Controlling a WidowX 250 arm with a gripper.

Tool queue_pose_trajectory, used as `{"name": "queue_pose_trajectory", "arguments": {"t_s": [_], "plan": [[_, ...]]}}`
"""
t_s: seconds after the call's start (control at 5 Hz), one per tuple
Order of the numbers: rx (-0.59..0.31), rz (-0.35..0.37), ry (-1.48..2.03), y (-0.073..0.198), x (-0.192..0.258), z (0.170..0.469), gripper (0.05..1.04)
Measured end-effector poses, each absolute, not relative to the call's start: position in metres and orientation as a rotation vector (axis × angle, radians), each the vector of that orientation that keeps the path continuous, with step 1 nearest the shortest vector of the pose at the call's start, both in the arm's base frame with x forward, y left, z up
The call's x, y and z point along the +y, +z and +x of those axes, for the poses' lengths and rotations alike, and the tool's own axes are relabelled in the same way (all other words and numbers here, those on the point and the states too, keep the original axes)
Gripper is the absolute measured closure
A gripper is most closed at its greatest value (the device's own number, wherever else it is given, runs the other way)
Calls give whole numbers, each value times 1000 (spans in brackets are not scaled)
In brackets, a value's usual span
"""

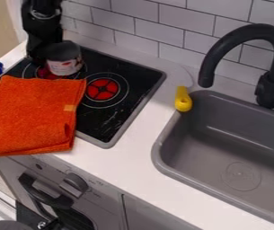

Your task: Moved the can to the right burner

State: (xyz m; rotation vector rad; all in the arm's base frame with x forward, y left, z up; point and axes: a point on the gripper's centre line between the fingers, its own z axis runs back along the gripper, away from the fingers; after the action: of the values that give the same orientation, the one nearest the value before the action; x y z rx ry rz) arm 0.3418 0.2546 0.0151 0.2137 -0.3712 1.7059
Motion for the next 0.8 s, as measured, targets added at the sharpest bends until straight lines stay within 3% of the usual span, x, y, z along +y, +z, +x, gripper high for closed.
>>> {"name": "queue_pose_trajectory", "arguments": {"t_s": [0.6, 0.8], "plan": [[-403, 110, 1709, 24, 207, 356, 85], [-419, 111, 1708, 25, 196, 362, 84]]}}
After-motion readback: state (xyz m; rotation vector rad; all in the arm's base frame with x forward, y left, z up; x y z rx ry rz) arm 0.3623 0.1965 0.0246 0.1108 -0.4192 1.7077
